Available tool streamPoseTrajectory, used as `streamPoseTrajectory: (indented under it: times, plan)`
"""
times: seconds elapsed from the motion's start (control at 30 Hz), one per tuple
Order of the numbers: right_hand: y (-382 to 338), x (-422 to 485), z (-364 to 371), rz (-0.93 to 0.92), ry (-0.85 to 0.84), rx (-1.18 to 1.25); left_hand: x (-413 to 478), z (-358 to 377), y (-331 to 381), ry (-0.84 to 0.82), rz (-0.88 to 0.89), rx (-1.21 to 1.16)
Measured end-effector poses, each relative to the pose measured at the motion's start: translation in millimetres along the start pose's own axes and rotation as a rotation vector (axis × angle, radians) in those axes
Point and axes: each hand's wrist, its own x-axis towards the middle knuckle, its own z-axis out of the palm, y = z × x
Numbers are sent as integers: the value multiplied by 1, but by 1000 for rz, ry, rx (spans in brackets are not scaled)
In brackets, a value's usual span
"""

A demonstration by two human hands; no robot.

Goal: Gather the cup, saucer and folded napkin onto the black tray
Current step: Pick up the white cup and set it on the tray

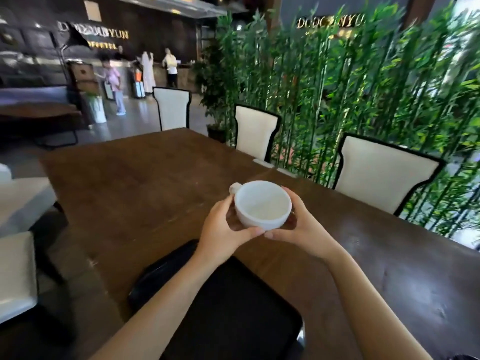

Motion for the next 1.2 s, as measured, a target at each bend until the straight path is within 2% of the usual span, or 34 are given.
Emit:
streamPoseTrajectory:
  times: [0.23,0.47,0.77,1.0,1.2]
  plan:
    - [75,18,81,161,-153,30,-28,-13,-108,50,-180,38]
    - [136,26,131,361,-185,112,-36,-9,-181,31,-288,95]
    - [180,39,164,424,-99,205,-32,8,-231,78,-326,109]
    - [196,38,168,434,-116,256,-34,18,-258,45,-364,64]
    - [202,42,165,442,-184,243,-36,29,-264,92,-372,70]
